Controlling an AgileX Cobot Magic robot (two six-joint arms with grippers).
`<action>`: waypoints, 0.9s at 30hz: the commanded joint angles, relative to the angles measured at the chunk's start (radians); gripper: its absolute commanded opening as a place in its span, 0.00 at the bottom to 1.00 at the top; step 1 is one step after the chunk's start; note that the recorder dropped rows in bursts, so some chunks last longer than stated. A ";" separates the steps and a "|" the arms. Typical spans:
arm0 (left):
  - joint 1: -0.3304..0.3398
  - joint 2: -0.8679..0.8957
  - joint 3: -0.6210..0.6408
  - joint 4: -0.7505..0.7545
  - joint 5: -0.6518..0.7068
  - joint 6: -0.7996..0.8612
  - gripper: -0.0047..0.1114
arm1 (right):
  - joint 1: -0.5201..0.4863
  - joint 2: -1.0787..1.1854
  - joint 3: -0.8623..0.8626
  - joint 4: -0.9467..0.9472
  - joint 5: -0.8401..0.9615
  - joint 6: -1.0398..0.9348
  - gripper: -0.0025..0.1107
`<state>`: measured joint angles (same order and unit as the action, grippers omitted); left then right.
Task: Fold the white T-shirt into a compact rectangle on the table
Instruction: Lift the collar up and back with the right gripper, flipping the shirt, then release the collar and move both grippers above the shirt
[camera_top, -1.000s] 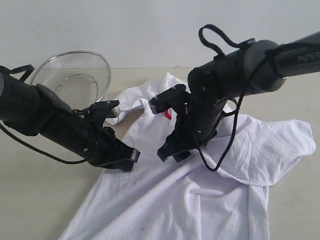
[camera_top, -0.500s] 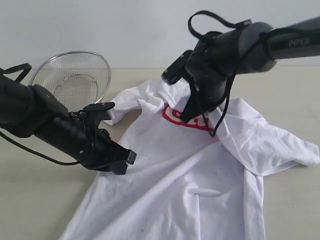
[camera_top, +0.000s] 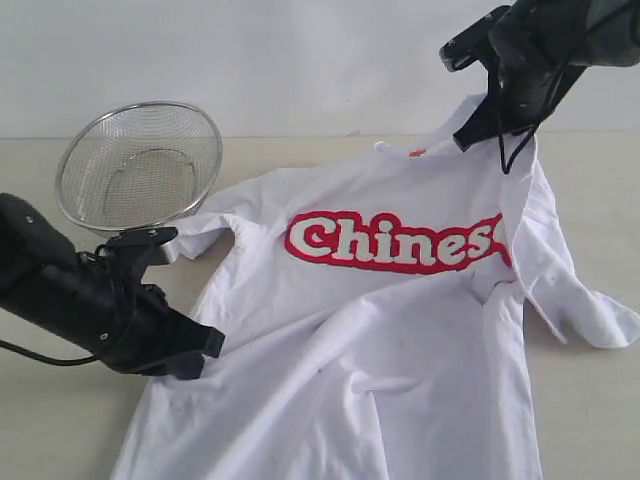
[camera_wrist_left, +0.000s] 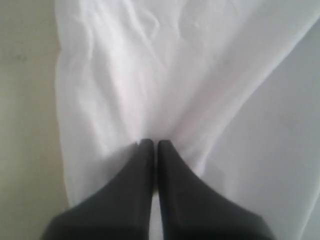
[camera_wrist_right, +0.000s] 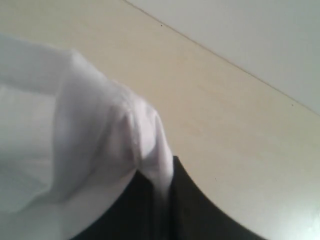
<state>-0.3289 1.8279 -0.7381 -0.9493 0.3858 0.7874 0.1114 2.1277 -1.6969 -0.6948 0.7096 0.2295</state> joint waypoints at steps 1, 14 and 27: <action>0.009 -0.050 0.051 0.031 -0.064 -0.001 0.08 | -0.015 0.046 -0.048 0.009 -0.021 -0.058 0.02; 0.009 -0.073 -0.074 0.023 -0.044 0.034 0.08 | -0.013 0.047 -0.177 -0.107 0.073 0.066 0.70; 0.009 -0.039 -0.208 0.023 -0.024 0.060 0.08 | -0.013 0.031 -0.340 -0.174 0.297 0.035 0.08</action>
<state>-0.3218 1.7697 -0.9239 -0.9303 0.3343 0.8387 0.1050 2.1813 -2.0221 -0.8720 1.0395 0.3158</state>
